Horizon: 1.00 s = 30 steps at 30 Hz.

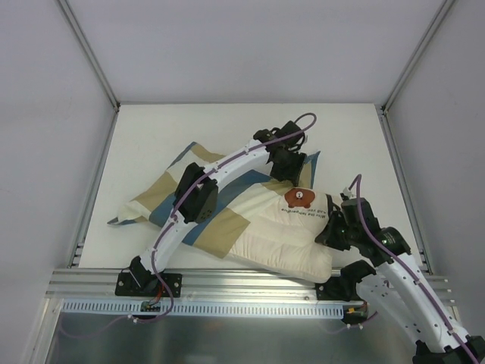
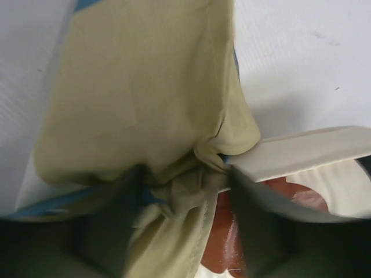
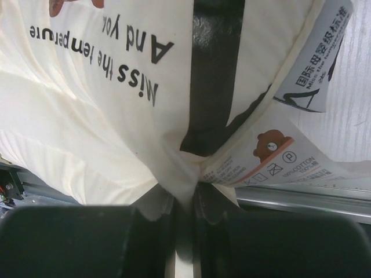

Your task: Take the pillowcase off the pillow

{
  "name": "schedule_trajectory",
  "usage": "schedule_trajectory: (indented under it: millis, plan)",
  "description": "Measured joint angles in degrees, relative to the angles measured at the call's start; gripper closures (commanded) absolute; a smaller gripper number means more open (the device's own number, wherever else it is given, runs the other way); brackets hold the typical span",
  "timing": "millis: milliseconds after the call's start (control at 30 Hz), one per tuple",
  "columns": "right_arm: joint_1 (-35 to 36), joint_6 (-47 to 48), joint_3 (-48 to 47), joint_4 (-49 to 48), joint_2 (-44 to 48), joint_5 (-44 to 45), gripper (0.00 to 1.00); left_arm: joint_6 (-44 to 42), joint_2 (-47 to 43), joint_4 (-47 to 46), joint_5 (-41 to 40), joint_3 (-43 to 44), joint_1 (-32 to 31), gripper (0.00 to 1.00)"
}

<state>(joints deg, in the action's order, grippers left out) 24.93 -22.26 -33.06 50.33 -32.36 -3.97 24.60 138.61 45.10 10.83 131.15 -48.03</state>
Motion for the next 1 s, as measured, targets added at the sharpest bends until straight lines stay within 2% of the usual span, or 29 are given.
schedule_trajectory:
  millis: [67,267,400,633,767,867,1000]
  plan:
    - [0.0,0.0,0.0,0.1,0.0,0.0,0.99,-0.8,0.7,0.1,0.7,-0.9,-0.3,1.0]
    - [0.0,0.0,0.3,-0.4,0.9,-0.1,0.99,1.7,-3.6,-2.8,0.5,-10.1,2.3,1.0]
    - [0.0,-0.1,0.3,-0.4,2.0,1.1,0.99,3.3,-11.2,-1.6,-0.3,-17.0,8.3,1.0]
    - [0.0,-1.7,-1.4,1.4,3.9,7.1,0.99,4.3,-27.2,1.3,-0.5,-23.8,29.1,1.0]
    - [0.0,-3.1,-4.1,1.3,5.6,9.9,0.99,5.0,-32.5,2.2,1.9,-25.6,40.8,1.0]
    - [0.1,-3.6,-7.1,1.6,5.9,11.7,0.99,5.2,-34.2,4.8,2.6,-25.9,46.2,1.0]
    - [0.1,-3.7,-10.8,5.8,5.8,16.5,0.99,5.1,-34.4,7.5,-1.0,-24.3,50.3,1.0]
